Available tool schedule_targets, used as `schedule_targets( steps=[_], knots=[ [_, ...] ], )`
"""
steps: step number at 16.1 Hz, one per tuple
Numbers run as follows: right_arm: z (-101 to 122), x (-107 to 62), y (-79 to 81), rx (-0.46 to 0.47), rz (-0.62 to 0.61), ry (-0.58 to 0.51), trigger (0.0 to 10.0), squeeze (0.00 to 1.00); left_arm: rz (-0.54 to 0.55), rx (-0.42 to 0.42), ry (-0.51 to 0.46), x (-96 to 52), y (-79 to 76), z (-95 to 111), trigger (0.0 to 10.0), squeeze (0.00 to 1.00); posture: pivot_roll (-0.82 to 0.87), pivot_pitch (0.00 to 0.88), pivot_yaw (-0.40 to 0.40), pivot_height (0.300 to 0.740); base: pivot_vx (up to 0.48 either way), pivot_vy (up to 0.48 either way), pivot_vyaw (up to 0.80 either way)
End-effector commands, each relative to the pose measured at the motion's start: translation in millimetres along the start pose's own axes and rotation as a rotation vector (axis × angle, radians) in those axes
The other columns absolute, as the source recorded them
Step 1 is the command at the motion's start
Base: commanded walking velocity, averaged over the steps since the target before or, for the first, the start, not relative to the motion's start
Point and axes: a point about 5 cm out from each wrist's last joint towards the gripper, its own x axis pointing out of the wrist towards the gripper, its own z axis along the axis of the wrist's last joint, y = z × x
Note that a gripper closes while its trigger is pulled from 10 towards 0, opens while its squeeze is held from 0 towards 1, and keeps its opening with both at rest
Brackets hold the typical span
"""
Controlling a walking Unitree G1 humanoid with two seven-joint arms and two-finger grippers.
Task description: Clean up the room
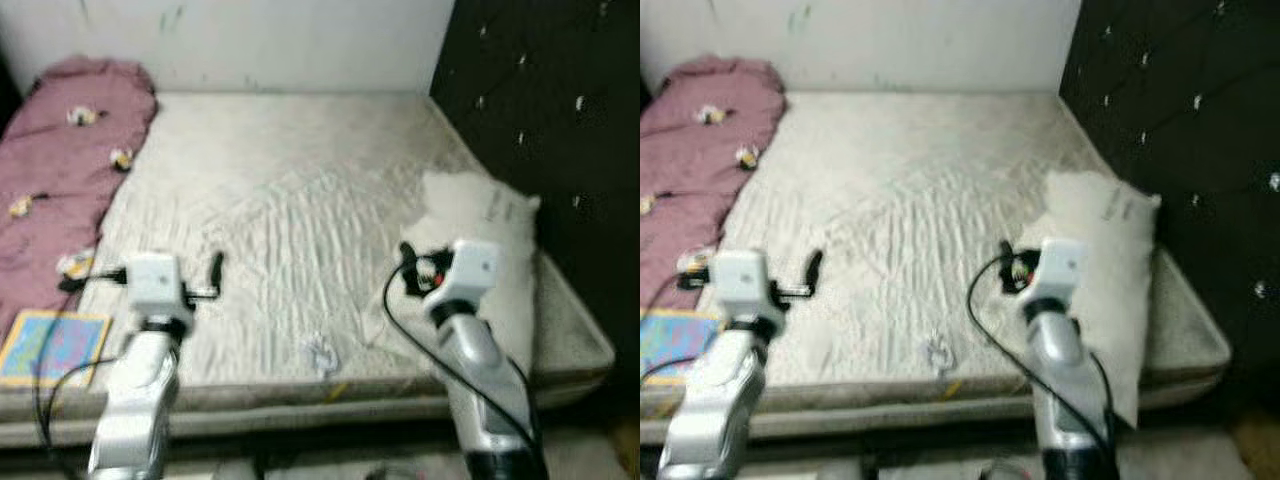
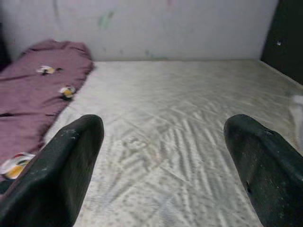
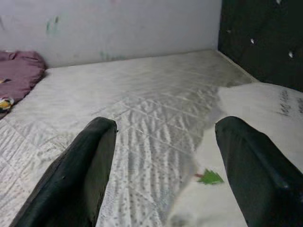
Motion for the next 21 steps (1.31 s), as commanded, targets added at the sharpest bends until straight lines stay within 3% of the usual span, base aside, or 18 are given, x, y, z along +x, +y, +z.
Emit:
schedule_targets(
  steps=[1,7,8,10,13,17,21],
  knots=[
    [4,1.3,-7.1,-0.006,-0.021,-0.012,10.0,0.0,-0.017,-0.01,-0.013,2.5,-8.0,3,10.0,0.0,0.03,0.0,-0.021,0.74,0.0,0.0,0.0],
    [9,2.6,-6.5,-0.001,-0.021,-0.022,10.0,0.0,0.009,-0.02,-0.022,3.2,-7.6,4,10.0,0.0,0.03,0.0,-0.03,0.74,0.0,0.0,0.0],
    [8,0.5,-8.2,-0.048,-0.022,-0.021,10.0,0.0,0.001,-0.015,-0.009,1.3,-7.8,1,10.0,0.0,0.03,0.0,-0.026,0.74,0.0,0.0,0.0],
    [7,-0.8,-9.5,-0.053,-0.036,-0.02,10.0,0.0,0.0,-0.016,-0.008,1.9,-7.9,2,10.0,0.0,0.03,0.0,-0.025,0.74,0.0,0.0,0.79],
    [8,-0.3,-10.2,-0.046,-0.052,-0.021,10.0,0.0,-0.002,-0.02,-0.012,3.6,-9.0,3,10.0,0.0,0.03,0.0,-0.026,0.74,0.0,0.0,0.61],
    [8,-2.8,-20.2,-0.035,-0.115,-0.019,10.0,0.0,-0.003,-0.02,-0.003,1.5,-9.9,-1,10.0,0.0,0.02,0.0,-0.026,0.74,0.0,0.0,0.0],
    [8,-4.4,-20.5,-0.027,-0.113,-0.021,10.0,0.0,-0.012,-0.021,0.002,1.9,-12.9,-2,10.0,0.0,0.01,0.0,-0.029,0.74,0.0,0.0,0.0]
  ],
)
